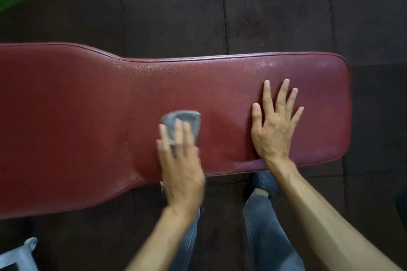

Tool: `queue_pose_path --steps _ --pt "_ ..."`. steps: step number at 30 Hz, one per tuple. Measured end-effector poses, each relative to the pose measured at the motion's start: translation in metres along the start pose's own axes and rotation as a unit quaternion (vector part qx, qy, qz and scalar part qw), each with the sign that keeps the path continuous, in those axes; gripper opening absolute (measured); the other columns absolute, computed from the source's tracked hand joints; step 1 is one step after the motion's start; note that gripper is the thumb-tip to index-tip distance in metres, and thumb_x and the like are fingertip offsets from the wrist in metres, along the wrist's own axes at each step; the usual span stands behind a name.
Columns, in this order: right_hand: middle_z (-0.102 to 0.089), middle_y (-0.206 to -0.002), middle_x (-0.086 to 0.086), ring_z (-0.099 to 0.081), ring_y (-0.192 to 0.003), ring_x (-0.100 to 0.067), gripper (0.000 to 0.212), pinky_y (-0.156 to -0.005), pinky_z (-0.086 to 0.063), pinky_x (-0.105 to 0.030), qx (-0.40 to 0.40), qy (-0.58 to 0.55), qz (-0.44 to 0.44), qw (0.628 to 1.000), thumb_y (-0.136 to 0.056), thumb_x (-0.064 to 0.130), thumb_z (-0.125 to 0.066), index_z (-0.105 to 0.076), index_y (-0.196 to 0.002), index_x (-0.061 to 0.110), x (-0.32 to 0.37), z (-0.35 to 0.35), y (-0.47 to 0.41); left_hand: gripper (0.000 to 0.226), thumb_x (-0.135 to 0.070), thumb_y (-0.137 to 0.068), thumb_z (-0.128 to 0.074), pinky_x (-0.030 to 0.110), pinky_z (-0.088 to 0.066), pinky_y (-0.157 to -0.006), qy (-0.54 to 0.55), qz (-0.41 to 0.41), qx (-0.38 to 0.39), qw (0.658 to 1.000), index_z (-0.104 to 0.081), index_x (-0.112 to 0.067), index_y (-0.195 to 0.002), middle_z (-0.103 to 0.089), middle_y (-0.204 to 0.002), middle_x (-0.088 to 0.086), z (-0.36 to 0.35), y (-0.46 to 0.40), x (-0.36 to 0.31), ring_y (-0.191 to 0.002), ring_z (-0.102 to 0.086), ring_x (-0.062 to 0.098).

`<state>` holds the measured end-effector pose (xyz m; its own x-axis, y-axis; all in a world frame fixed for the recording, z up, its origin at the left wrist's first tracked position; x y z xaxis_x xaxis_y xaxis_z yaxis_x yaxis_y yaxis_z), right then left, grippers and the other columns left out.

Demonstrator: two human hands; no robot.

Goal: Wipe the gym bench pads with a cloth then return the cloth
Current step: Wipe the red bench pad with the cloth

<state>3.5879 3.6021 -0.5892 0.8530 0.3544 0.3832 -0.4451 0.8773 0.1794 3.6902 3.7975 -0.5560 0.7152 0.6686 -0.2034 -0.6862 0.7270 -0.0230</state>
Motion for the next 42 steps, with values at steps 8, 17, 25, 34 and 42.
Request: queue_pose_path --steps 8,17,25,34,42 --pt "0.001 -0.165 -0.002 0.005 -0.152 -0.024 0.056 -0.12 -0.006 -0.058 -0.005 0.02 0.022 1.0 -0.102 0.047 -0.028 -0.014 -0.155 0.034 -0.003 -0.003 0.008 0.054 -0.014 -0.101 -0.037 0.049 -0.009 -0.124 -0.004 -0.03 -0.009 1.0 -0.031 -0.007 -0.154 -0.029 -0.162 0.011 -0.002 -0.128 0.024 -0.151 -0.018 0.039" --pt "-0.001 -0.165 -0.002 0.006 -0.152 -0.027 0.055 -0.116 -0.001 -0.066 0.015 0.038 0.1 0.994 -0.101 0.048 -0.031 -0.018 -0.154 0.038 0.042 -0.014 0.01 0.06 -0.008 -0.095 -0.056 0.05 -0.016 -0.122 0.038 -0.072 0.0 0.997 -0.036 -0.007 -0.152 -0.032 -0.161 0.011 -0.013 -0.019 -0.029 -0.15 -0.019 0.04" --pt "0.001 -0.165 -0.002 0.008 -0.152 -0.027 0.054 -0.116 0.001 -0.065 -0.002 0.037 0.094 0.995 -0.103 0.047 -0.03 -0.016 -0.154 0.037 0.044 -0.016 0.012 0.05 -0.02 -0.107 -0.03 0.053 -0.012 -0.124 0.003 0.09 -0.059 0.994 -0.027 -0.007 -0.156 -0.021 -0.165 0.009 0.027 -0.074 0.095 -0.153 -0.01 0.038" --pt "-0.001 -0.165 -0.003 0.006 -0.152 -0.027 0.055 -0.117 0.001 -0.063 -0.006 0.03 0.086 0.996 -0.102 0.046 -0.027 -0.017 -0.155 0.034 0.057 -0.024 0.029 0.06 -0.009 -0.092 -0.044 0.048 -0.008 -0.123 0.036 -0.108 0.005 0.993 -0.037 -0.008 -0.152 -0.035 -0.16 0.01 0.001 -0.087 0.02 -0.15 -0.018 0.041" --pt "-0.001 -0.165 -0.006 0.007 -0.151 -0.033 0.057 -0.116 0.001 -0.063 0.009 0.045 0.077 0.996 -0.101 0.048 -0.03 -0.016 -0.155 0.034 0.114 -0.041 0.05 0.055 -0.01 -0.103 -0.038 0.056 -0.012 -0.123 0.004 0.046 -0.055 0.997 -0.026 -0.006 -0.156 -0.018 -0.165 0.012 0.049 -0.002 0.138 -0.151 -0.009 0.045"
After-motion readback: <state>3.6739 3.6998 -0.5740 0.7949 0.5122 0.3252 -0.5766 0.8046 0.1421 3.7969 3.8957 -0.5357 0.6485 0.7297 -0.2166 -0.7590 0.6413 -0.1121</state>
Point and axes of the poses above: each hand's wrist, its own y-axis away from the middle knuckle, its own z-axis out of the back of the hand, x = y × z, the point moved 5 cm from there along -y, towards the middle knuckle
